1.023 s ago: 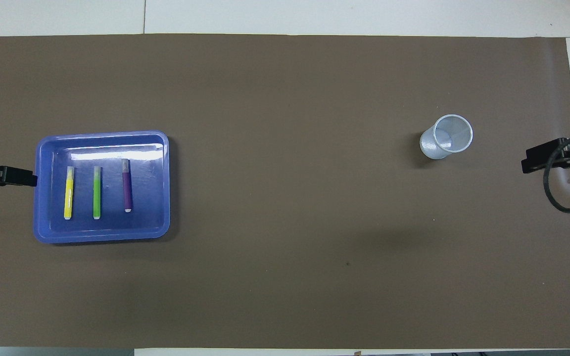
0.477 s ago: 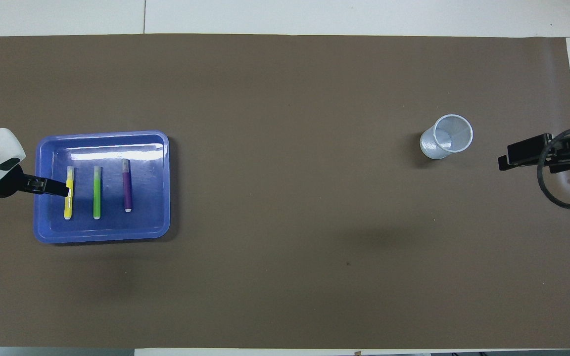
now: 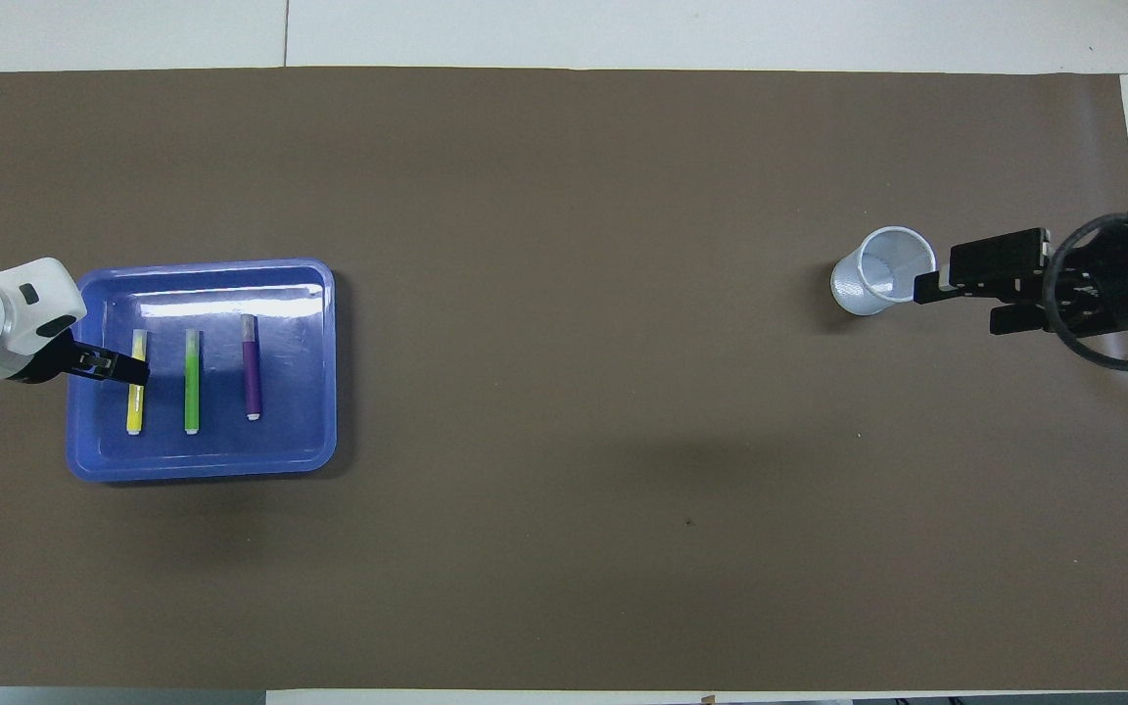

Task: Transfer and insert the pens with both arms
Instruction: 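Move the left gripper to the yellow pen while the right gripper advances, then grasp the yellow pen with the left gripper and lift it from the tray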

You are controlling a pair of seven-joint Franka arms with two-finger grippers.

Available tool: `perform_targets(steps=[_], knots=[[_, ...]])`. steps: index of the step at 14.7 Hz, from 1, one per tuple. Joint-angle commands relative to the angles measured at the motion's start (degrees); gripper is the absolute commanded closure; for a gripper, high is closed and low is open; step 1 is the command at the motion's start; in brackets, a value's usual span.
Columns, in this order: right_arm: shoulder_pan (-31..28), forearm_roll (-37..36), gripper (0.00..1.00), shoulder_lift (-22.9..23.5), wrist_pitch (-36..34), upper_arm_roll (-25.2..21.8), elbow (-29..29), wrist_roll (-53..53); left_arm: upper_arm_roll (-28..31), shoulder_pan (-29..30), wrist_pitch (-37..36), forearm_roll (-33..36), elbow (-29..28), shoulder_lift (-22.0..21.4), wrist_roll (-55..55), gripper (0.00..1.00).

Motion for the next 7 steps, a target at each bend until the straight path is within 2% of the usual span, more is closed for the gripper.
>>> perform_targets(steps=[1,2,5,7], knots=[[-0.26,9.15,0.00,-5.55,5.73,0.09,-9.81,1.08,0.12,0.13,3.97,0.86,-1.16,1.91,0.27,0.12],[-0.26,13.37,0.00,-5.91,7.15,0.00,-11.32,1.26,0.12,0.13,4.67,0.86,-1.16,2.35,0.27,0.12],[-0.08,19.18,0.00,-5.04,9.96,0.09,-11.60,1.26,0.12,0.22,4.86,0.86,-1.33,2.79,0.18,0.16],[1.49,23.59,0.00,-2.76,10.94,0.09,-11.60,0.65,0.12,0.40,4.94,0.86,-1.33,3.15,0.18,0.20]])
